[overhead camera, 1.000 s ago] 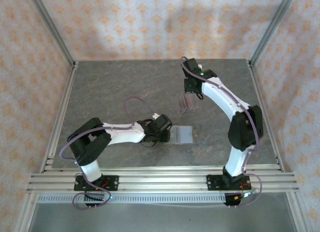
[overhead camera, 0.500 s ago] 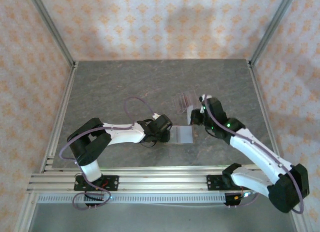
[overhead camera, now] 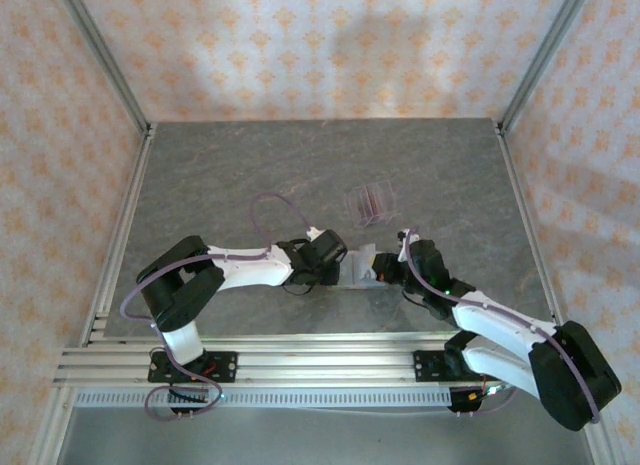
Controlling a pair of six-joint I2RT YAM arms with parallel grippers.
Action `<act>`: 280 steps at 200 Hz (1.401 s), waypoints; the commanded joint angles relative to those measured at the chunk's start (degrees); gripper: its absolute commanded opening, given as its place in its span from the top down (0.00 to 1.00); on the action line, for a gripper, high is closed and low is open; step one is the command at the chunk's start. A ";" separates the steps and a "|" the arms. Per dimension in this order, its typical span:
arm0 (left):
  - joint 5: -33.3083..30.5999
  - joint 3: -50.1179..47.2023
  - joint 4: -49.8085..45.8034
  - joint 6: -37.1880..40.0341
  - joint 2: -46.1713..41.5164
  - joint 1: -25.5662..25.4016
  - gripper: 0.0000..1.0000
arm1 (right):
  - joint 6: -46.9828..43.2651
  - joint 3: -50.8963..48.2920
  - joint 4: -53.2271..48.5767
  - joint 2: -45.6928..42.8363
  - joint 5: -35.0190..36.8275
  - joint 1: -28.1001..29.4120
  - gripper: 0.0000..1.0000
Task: Put the credit cards into the card holder
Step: Insert the credit card into the card slot.
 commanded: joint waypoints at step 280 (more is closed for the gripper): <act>2.02 -1.86 -1.58 -0.87 6.01 -1.43 0.70 | 8.15 -8.02 35.86 19.40 -2.34 0.53 1.00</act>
